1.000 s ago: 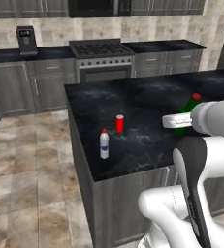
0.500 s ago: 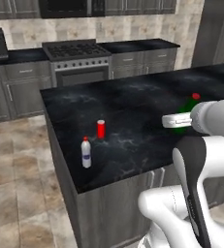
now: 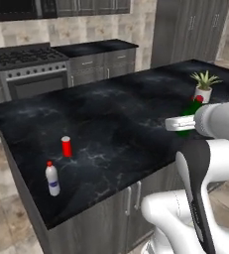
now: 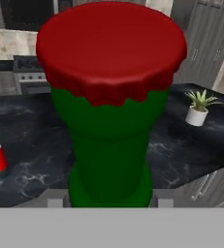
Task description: Pick the beer, bottled water, can from the counter and place them in the open cabinet.
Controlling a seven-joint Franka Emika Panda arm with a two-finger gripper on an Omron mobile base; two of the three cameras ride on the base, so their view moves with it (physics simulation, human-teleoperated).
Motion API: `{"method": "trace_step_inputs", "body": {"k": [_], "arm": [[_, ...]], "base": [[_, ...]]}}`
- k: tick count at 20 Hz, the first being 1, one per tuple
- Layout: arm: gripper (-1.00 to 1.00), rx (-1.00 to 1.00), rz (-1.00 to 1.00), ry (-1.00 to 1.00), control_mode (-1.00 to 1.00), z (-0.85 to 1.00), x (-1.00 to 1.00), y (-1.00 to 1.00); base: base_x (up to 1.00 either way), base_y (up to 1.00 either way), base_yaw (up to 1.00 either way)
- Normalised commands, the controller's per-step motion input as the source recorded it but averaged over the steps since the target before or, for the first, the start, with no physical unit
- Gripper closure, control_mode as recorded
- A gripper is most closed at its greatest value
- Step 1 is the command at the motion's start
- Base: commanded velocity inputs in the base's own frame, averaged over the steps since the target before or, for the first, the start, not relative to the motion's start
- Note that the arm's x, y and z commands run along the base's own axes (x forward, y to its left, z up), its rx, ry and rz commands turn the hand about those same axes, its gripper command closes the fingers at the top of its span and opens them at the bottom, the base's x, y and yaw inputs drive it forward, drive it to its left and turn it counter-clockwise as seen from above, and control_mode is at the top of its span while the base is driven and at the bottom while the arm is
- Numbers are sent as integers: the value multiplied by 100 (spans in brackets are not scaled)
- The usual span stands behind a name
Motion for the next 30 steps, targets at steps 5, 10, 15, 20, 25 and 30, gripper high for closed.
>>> {"method": "trace_step_inputs", "body": {"k": [5, 10, 15, 20, 25, 30], "arm": [[100, 0, 0, 0, 100, 0, 0, 0], [100, 0, 0, 0, 100, 0, 0, 0], [100, 0, 0, 0, 100, 0, 0, 0], [100, 0, 0, 0, 100, 0, 0, 0], [100, 0, 0, 0, 100, 0, 0, 0], [100, 0, 0, 0, 100, 0, 0, 0]], "base": [[1, -21, -44], [3, -23, -40], [0, -25, -40], [0, -13, -42], [0, 0, -45], [0, 0, -45]]}}
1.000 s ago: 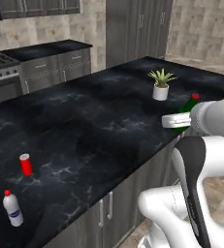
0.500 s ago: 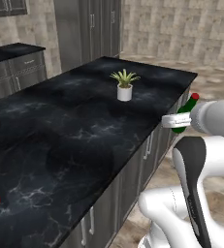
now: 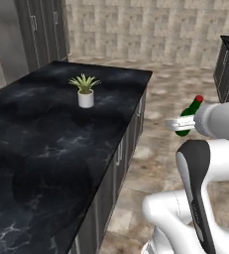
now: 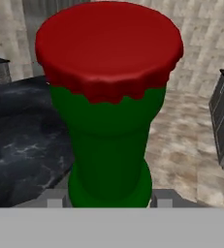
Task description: Pick the beer, bottled water, can from the counter and place them in the open cabinet.
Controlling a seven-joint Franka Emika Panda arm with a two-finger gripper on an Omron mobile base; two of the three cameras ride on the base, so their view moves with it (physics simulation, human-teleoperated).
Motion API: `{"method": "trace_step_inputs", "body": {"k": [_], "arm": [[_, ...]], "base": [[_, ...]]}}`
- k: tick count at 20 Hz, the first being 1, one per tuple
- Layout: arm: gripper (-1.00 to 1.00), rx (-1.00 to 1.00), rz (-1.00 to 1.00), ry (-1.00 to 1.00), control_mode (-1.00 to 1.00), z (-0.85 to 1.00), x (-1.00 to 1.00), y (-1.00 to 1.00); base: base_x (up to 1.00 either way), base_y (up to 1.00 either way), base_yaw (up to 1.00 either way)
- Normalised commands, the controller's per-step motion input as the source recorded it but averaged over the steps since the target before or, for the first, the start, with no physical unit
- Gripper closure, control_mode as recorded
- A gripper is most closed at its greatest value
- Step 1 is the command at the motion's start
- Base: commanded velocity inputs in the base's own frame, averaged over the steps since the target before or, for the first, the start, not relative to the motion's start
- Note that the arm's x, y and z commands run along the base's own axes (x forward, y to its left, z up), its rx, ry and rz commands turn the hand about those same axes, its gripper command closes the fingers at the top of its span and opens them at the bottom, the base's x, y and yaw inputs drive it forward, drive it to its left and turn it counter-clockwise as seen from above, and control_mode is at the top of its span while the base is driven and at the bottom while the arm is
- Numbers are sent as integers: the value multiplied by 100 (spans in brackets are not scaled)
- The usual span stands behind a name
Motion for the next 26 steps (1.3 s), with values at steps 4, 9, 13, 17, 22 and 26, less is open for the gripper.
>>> {"method": "trace_step_inputs", "body": {"k": [4, 9, 13, 17, 22, 26], "arm": [[100, 0, 0, 0, 100, 0, 0, 0], [100, 0, 0, 0, 100, 0, 0, 0], [100, 0, 0, 0, 100, 0, 0, 0], [100, 0, 0, 0, 100, 0, 0, 0], [100, 0, 0, 0, 100, 0, 0, 0], [100, 0, 0, 0, 100, 0, 0, 0]], "base": [[0, 2, -38], [7, 5, -36], [13, 11, -36], [22, 16, -32], [22, 25, -22], [12, 35, -13]]}}
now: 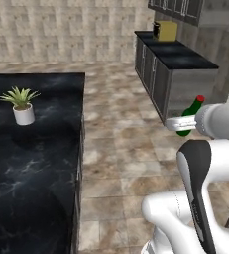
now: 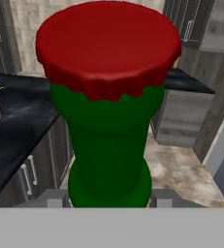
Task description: Pick the beer, bottled water, can from the counter and place them in the open cabinet.
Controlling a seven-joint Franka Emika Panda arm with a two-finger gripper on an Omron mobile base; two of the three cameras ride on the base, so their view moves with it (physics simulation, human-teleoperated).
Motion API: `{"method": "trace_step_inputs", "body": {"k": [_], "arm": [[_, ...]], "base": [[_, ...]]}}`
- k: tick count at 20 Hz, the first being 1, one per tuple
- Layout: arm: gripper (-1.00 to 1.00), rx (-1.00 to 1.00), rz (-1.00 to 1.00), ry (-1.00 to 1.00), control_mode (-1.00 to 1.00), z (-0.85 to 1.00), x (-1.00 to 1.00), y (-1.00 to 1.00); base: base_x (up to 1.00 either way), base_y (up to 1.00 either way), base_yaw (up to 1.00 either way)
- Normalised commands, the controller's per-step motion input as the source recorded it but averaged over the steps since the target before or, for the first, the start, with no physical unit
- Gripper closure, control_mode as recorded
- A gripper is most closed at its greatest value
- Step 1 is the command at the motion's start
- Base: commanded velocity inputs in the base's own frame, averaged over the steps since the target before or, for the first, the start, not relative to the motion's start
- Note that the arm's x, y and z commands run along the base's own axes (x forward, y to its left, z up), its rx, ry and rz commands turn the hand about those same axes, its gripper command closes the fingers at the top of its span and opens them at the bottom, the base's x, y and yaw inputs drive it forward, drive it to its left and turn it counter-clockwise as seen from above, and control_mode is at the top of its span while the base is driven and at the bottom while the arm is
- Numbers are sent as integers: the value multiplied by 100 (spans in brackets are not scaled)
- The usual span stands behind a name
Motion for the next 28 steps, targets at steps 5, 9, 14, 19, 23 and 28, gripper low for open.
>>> {"method": "trace_step_inputs", "body": {"k": [5, 9, 14, 19, 23, 28], "arm": [[100, 0, 0, 0, 100, 0, 0, 0], [100, 0, 0, 0, 100, 0, 0, 0], [100, 0, 0, 0, 100, 0, 0, 0], [100, 0, 0, 0, 100, 0, 0, 0], [100, 0, 0, 0, 100, 0, 0, 0], [100, 0, 0, 0, 100, 0, 0, 0]], "base": [[0, 35, -13], [0, 22, -23], [-7, 19, -35], [-22, 31, -36], [-41, 45, -27], [-53, 43, -25]]}}
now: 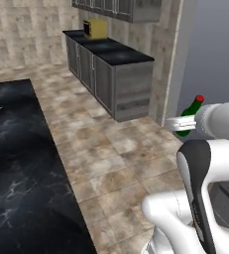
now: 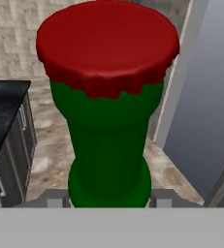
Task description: Pick the beer, bottled water, can from the counter and place them in the open cabinet.
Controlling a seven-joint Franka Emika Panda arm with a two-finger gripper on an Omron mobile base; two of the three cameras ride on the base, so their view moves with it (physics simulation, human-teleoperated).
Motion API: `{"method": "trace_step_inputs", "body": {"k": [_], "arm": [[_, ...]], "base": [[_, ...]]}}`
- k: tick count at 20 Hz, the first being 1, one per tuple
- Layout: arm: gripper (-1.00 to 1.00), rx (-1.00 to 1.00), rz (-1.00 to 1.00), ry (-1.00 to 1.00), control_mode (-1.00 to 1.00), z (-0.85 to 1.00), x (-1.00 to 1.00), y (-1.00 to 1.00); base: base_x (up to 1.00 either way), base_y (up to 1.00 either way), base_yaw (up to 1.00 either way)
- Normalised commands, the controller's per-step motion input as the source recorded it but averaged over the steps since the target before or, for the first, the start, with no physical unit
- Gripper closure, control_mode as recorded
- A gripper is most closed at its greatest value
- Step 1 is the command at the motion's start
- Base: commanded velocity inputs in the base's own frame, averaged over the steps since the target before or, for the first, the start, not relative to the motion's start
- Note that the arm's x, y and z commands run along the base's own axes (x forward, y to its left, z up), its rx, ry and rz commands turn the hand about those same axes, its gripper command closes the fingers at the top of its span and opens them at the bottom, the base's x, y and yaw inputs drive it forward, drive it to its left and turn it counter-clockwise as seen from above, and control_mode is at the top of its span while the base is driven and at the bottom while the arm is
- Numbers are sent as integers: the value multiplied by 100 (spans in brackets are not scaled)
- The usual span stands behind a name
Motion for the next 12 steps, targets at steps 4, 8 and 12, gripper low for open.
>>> {"method": "trace_step_inputs", "body": {"k": [4, 8, 12], "arm": [[100, 0, 0, 0, 100, 0, 0, 0], [100, 0, 0, 0, 100, 0, 0, 0], [100, 0, 0, 0, 100, 0, 0, 0]], "base": [[-32, 30, -29], [-4, 6, -33], [-13, 0, -40]]}}
